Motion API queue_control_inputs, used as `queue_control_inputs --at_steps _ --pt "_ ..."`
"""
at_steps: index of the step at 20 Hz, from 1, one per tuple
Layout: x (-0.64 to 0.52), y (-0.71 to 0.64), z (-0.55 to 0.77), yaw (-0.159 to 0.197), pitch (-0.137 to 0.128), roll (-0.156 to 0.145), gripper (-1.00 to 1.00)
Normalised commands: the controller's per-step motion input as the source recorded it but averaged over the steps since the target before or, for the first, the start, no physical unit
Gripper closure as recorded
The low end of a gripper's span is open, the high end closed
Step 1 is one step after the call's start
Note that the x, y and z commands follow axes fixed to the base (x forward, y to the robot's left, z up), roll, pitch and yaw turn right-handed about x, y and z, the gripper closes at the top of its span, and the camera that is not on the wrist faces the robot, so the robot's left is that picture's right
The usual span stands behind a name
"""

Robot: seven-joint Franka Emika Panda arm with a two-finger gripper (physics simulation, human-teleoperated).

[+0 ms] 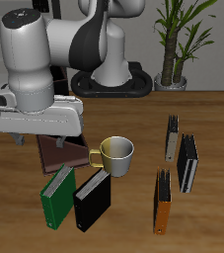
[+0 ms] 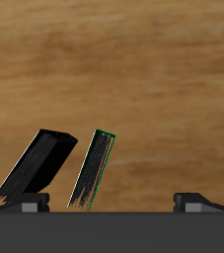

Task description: Place the green book into the right desk caddy's left compartment and place the black book into the right desk caddy's right compartment and place the orange book into the right desk caddy's right compartment

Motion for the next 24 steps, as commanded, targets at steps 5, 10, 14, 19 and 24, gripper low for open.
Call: queue_control_inputs --at_steps 5,10,14,19,24 --pt "0.08 -0.14 -0.41 -0.069 -0.001 -0.019 -1.00" --pt "-0.01 0.07 -0.29 -0.053 -0.004 -0.004 -1.00" --pt "0.04 0.05 -0.27 -0.021 0.020 -0.001 -1.00" --pt "0.05 0.04 -0.26 -0.038 0.022 0.002 -1.00" --pt "0.04 0.09 -0.30 -0.013 0.032 0.003 -1.00"
